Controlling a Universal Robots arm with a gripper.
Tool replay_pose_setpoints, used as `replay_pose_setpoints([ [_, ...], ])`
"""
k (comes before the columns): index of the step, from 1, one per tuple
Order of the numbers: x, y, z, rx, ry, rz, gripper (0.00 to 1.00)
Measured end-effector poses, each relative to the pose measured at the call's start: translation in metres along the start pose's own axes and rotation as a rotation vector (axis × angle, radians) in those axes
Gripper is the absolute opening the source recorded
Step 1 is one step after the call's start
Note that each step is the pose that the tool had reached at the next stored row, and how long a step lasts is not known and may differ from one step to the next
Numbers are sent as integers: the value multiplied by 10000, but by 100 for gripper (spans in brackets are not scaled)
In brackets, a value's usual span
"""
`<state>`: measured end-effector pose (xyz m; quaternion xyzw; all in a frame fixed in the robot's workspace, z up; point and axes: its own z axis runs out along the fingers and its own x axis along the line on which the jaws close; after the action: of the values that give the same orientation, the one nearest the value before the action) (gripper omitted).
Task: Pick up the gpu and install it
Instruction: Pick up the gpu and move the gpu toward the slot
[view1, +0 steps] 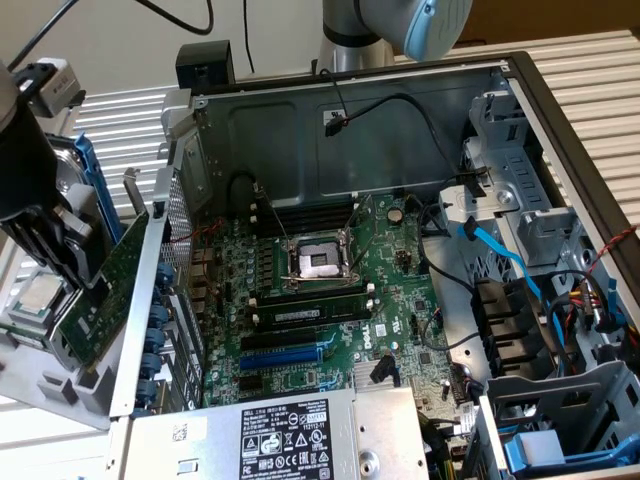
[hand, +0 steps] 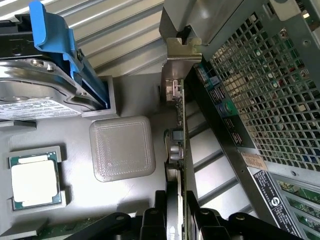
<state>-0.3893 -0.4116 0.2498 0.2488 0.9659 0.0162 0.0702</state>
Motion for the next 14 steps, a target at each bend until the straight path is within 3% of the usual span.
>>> replay_pose_setpoints([
  [7, 0, 0, 0, 24, -10, -2, 27],
  [9, 0, 1, 4, 57, -20, -5, 27],
  [11, 0, 1, 4, 139, -49, -12, 27],
  [14, 0, 0, 4, 149, -55, -15, 27],
])
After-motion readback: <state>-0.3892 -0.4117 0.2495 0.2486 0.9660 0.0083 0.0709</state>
